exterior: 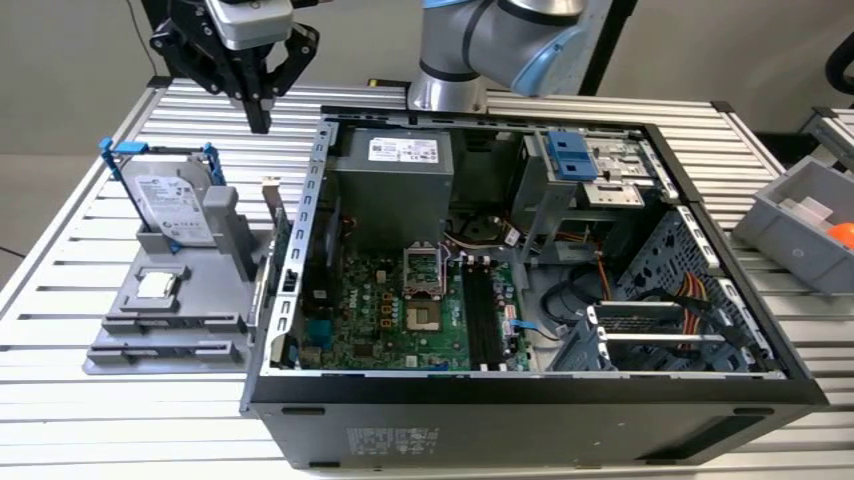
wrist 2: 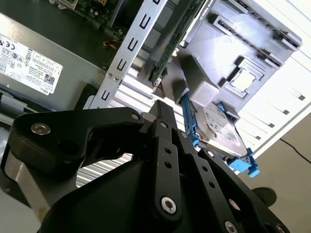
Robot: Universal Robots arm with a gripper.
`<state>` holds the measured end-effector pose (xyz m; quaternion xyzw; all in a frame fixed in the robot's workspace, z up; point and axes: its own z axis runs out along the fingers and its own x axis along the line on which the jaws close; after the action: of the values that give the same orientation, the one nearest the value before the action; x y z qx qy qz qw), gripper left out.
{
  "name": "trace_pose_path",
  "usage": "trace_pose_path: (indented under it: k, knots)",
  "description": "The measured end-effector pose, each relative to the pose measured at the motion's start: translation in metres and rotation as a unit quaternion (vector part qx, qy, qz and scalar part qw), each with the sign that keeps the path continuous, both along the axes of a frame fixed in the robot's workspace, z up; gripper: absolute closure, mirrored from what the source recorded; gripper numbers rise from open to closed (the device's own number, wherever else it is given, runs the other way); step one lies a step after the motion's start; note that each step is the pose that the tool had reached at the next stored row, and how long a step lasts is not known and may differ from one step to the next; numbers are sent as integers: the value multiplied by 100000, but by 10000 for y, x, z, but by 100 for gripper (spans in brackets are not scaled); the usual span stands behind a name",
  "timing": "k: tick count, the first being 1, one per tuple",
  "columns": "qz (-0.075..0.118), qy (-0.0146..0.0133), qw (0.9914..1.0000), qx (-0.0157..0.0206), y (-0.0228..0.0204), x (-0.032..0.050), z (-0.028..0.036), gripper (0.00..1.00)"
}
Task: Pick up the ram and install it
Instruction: 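Reach for the ram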
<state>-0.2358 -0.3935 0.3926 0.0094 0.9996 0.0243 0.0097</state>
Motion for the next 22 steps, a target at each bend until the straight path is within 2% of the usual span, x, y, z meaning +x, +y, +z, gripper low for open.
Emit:
trace_pose_path:
  k: [22]
  knots:
    - [235, 1, 100000, -1, 7, -150, 0, 100]
